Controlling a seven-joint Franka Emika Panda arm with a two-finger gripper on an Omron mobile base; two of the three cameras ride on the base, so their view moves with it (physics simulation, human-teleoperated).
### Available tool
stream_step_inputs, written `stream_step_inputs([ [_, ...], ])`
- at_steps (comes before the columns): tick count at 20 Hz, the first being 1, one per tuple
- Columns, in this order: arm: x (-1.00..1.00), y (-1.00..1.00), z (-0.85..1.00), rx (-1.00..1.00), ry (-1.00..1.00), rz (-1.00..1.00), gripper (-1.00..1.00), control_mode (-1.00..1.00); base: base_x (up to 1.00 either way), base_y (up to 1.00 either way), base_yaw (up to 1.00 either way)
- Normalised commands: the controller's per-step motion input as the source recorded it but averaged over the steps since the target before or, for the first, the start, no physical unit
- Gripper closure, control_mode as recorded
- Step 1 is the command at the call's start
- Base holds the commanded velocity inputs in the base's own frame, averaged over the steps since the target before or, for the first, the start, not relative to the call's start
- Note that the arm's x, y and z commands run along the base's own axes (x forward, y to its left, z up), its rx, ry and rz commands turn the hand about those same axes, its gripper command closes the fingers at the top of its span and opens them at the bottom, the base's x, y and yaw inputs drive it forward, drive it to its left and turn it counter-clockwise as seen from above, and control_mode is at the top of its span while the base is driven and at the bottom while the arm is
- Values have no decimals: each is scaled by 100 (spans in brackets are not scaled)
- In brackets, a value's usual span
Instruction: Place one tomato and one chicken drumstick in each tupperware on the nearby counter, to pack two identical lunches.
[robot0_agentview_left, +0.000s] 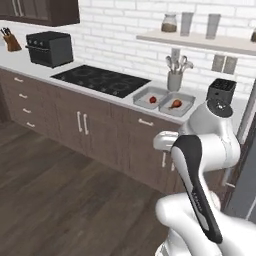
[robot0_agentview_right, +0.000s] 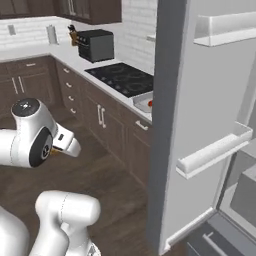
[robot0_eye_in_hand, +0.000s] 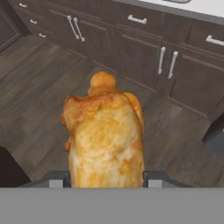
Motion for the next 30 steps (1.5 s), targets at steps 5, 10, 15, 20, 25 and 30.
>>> stream_step_inputs([
  [5,0,0,0,0,0,0,100,100,100,55,3],
  [10,0,0,0,0,0,0,100,100,100,20,-11],
  [15,0,0,0,0,0,0,100,100,100,45,-22],
  [20,0,0,0,0,0,0,100,100,100,47,-32],
  [25,0,0,0,0,0,0,100,100,94,53,-63],
  [30,0,0,0,0,0,0,100,100,55,35,-82],
])
